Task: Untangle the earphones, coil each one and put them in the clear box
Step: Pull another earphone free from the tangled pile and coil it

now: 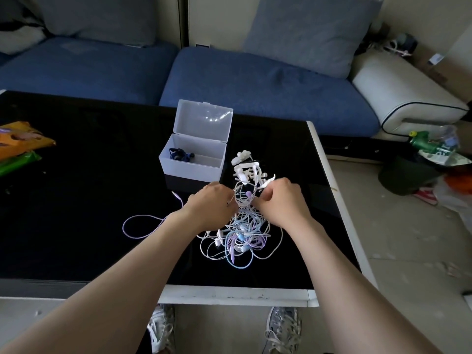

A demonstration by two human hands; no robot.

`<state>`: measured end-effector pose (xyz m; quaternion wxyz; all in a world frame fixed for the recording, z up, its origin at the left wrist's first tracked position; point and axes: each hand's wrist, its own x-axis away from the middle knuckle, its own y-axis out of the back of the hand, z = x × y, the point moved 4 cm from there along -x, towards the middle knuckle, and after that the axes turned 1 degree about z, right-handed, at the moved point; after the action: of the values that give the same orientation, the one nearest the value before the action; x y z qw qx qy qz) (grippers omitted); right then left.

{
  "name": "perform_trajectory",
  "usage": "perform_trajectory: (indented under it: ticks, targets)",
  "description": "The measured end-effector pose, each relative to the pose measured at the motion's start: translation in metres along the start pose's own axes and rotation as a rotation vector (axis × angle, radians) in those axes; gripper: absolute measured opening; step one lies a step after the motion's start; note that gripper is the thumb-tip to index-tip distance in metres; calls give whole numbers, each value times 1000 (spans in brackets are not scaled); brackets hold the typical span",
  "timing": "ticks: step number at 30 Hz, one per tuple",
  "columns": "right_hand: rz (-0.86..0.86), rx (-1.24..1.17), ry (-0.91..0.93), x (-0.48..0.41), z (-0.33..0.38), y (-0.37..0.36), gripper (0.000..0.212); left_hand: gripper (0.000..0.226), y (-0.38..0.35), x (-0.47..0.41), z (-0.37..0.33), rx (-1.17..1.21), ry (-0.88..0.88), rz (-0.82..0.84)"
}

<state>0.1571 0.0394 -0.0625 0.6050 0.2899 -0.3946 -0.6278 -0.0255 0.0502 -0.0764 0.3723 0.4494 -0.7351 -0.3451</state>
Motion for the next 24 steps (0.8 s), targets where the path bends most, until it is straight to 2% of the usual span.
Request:
perform_trajectory:
  ticks: [1,2,5,7,11,14,19,22,24]
  targets:
    - [42,20,-22,1,-1,-2,58,27,0,0,0,7,7,-11]
    - [85,28,-24,2,-2,-5,58,27,0,0,1,3,11,-18]
    - [223,27,-10,5,0,-9,42,26,-1,0,0,-39,-4,-23]
    - [257,3,-2,6,2,-10,41,26,-2,0,2,-45,-13,-27]
    - [258,-25,55,9,3,-11,32,29,2,-2,5,35,-49,-21]
    - [184,-93,115,11,10,-6,20,25,8,-1,2,76,-61,6]
    - [180,-246,196,10,24,10,5,36,20,0,5,56,43,-80]
    - [193,-202,195,12,32,13,12,40,22,1,13,-15,77,-107]
    - [149,-281,174,17,36,15,16,39,24,5,12,-42,77,-122]
